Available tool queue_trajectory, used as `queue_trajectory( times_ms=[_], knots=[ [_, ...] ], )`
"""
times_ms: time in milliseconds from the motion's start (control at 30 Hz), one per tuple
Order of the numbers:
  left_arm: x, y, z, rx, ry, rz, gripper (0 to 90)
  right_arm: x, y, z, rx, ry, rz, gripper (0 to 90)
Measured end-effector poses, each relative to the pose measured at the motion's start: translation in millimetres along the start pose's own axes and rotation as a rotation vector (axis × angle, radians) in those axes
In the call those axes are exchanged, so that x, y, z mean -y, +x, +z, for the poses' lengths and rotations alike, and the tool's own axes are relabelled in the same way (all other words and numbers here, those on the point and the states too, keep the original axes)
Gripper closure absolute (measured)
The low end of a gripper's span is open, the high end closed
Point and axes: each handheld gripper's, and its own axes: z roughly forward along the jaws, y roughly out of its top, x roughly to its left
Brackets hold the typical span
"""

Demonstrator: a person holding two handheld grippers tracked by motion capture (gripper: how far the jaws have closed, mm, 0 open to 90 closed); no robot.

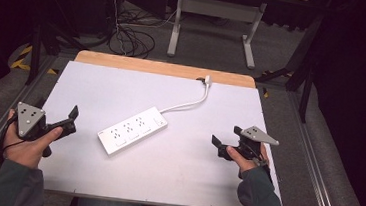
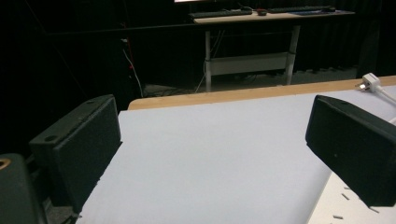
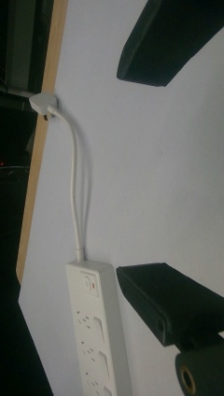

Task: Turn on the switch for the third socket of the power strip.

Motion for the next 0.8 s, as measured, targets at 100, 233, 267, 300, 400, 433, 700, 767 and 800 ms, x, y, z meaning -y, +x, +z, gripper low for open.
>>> queue_trajectory(
  times_ms=[100,233,267,300,400,433,700,767,800],
  knots=[
    [0.1,-0.1,0.4,0.0,0.004,-0.001,4.8,0.1,0.0,-0.2,0.0,0.002,0.0,6.6],
    [0.2,-0.5,1.0,0.0,0.004,-0.005,5.3,0.2,-0.1,-0.6,0.003,0.001,0.0,6.6],
    [0.2,-0.3,1.0,-0.001,0.004,-0.003,5.7,0.2,-0.1,-0.6,0.003,0.001,0.0,6.6],
    [0.2,-0.3,1.0,-0.001,0.004,-0.003,6.0,0.2,0.0,-0.7,0.003,0.002,0.0,6.7],
    [0.3,-0.1,1.2,-0.003,0.007,-0.006,6.8,0.2,0.0,-0.7,0.003,0.002,0.0,6.7],
    [0.3,0.0,1.3,-0.004,0.008,-0.006,7.4,0.2,-0.2,-0.8,0.003,0.003,-0.003,6.7],
    [1.1,0.5,2.2,-0.009,0.018,-0.003,15.6,0.3,0.0,-0.9,0.004,0.003,0.0,6.9],
    [1.2,0.6,2.3,-0.01,0.018,-0.003,20.0,0.4,-0.2,-1.0,0.006,0.003,-0.001,6.9],
    [1.3,0.8,2.4,-0.012,0.019,-0.002,21.5,0.4,-0.3,-1.0,0.005,0.002,0.0,6.9]
  ],
)
